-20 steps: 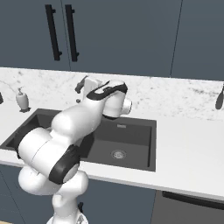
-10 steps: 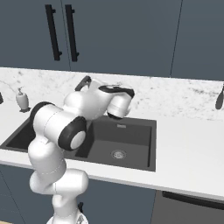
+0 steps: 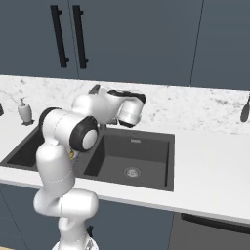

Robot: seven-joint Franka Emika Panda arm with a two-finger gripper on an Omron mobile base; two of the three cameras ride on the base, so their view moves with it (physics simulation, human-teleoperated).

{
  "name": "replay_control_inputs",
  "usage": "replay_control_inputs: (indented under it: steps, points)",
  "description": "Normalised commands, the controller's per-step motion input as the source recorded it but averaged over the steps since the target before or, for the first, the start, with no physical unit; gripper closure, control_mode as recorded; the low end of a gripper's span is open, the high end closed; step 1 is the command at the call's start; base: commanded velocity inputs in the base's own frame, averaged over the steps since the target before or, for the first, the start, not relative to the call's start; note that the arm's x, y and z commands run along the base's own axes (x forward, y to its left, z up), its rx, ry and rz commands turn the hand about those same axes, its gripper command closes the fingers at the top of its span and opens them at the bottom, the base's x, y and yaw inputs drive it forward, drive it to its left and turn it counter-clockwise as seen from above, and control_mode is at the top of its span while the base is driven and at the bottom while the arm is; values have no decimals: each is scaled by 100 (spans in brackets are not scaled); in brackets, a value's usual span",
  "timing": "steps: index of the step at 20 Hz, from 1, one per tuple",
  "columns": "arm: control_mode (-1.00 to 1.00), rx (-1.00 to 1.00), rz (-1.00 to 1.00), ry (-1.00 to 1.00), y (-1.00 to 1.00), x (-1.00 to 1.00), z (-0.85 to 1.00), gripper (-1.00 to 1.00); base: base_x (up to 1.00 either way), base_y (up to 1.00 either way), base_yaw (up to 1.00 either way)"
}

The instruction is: Put the colander in the sink, put the banana, pear in the colander, and turn on the sink faucet and pour water over the colander.

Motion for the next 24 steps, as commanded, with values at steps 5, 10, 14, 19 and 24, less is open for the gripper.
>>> replay_control_inputs:
  steps: [5,10,14,19,24]
  points:
    - [-100,-4,0,0,38,8,0,-100,0,0,0]
    - [-100,-3,-2,0,33,1,0,-100,0,0,0]
    - [-100,0,-14,7,-60,-1,-6,-100,0,0,0]
    - [-100,-3,-21,7,-21,6,-3,-100,0,0,0]
    - [-100,-11,-32,14,1,18,0,-100,0,0,0]
